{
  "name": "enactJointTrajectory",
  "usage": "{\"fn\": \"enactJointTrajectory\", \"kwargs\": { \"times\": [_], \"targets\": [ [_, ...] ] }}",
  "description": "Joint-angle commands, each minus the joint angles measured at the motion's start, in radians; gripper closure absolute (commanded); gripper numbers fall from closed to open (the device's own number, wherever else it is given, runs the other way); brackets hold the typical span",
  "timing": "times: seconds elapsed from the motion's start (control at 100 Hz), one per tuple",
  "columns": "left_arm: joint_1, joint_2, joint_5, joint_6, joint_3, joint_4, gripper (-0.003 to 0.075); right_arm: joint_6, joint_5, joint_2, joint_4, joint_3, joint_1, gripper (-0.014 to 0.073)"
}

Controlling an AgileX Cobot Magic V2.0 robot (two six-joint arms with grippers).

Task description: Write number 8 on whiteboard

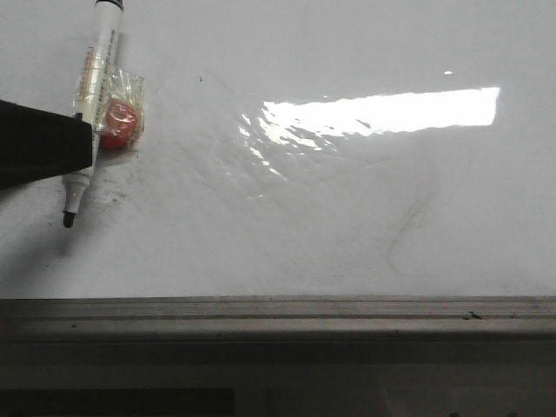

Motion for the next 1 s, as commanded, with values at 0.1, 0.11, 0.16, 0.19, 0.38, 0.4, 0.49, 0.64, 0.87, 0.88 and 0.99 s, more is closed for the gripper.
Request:
{"fn": "enactJointTrajectory", "kwargs": {
  "times": [0.1,0.11,0.16,0.19,0.38,0.4,0.49,0.64,0.87,0.88,0.99],
  "targets": [
    [-0.006,0.052,-0.107,-0.017,-0.045,-0.01,0.044,0.0,-0.094,0.015,0.001,-0.034,0.005,0.0657],
    [-0.006,0.053,-0.107,-0.017,-0.045,-0.01,0.0447,0.0,-0.094,0.015,0.001,-0.034,0.008,0.0657],
    [-0.006,0.06,-0.1,-0.017,-0.045,-0.01,0.0499,0.0,-0.096,0.015,0.001,-0.034,0.031,0.0657],
    [-0.006,0.067,-0.098,-0.017,-0.045,-0.01,0.0538,0.0,-0.092,0.015,0.001,-0.034,0.055,0.0657],
    [-0.006,0.078,-0.08,-0.013,-0.045,-0.01,0.0704,0.0,-0.068,0.015,0.001,-0.034,0.218,0.0657],
    [-0.006,0.078,-0.08,-0.013,-0.045,-0.01,0.072,0.0,-0.066,0.015,0.001,-0.034,0.235,0.0657],
    [-0.006,0.078,-0.08,-0.013,-0.045,0.003,0.0741,-0.008,-0.067,0.015,0.001,-0.036,0.291,0.0657],
    [-0.006,0.076,-0.08,-0.013,-0.045,0.113,0.0741,-0.062,-0.076,0.017,0.001,-0.038,0.378,0.0657],
    [-0.006,0.071,-0.126,-0.017,-0.045,0.311,0.0741,-0.204,-0.042,0.018,0.001,-0.066,0.483,0.0657],
    [-0.006,0.071,-0.126,-0.017,-0.045,0.326,0.0741,-0.209,-0.042,0.019,0.001,-0.066,0.486,0.0657],
    [-0.006,0.071,-0.141,-0.017,-0.047,0.388,0.0741,-0.239,-0.036,0.038,0.001,-0.098,0.524,0.0657]
  ]
}}
